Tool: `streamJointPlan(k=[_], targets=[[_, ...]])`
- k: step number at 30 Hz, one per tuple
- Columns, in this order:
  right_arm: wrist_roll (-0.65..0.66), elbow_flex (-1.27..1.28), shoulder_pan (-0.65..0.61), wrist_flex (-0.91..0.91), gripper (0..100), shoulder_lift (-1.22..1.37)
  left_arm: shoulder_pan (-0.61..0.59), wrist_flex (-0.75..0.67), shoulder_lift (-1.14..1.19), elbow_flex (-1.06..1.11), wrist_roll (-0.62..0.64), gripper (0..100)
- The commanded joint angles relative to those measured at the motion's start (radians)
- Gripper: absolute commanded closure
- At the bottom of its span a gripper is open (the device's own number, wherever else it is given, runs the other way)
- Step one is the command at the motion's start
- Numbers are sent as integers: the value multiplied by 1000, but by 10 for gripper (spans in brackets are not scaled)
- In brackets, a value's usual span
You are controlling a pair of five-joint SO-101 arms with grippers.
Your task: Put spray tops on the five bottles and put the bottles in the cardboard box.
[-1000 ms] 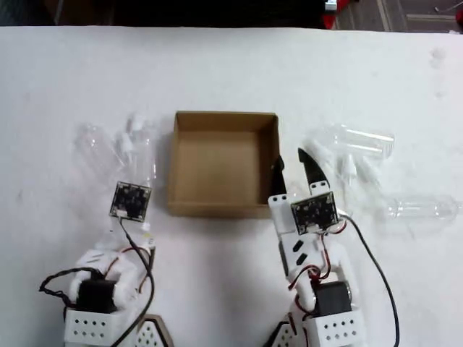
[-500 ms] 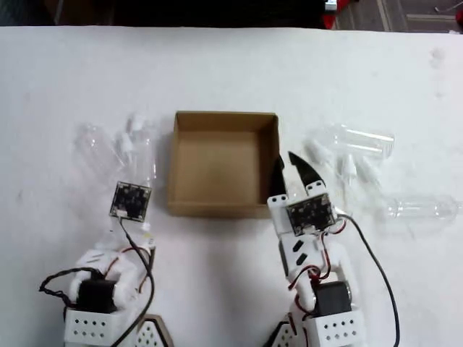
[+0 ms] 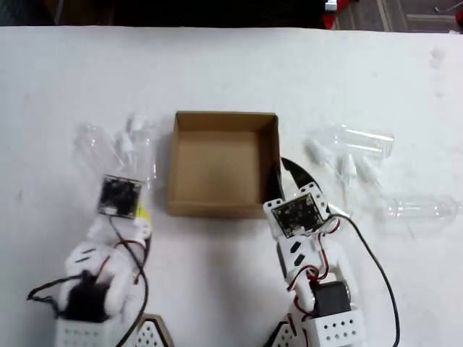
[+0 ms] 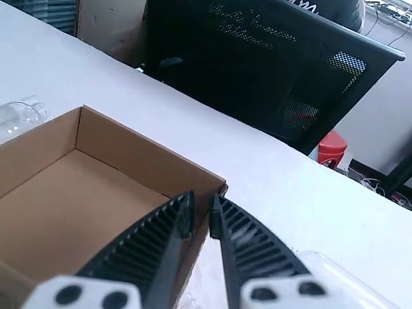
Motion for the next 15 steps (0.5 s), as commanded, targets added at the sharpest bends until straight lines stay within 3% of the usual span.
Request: streamJointPlan(k=[1,5,15], targets=[[12,9,-8,-1,971,-4,4,12,-10,-393,-9,976],[12,9,-1,-5,971,-7,12,26,-10,-537,-11,976],[14,9,-8,-5,972,-7,5,2,-12,-559,-26,972]])
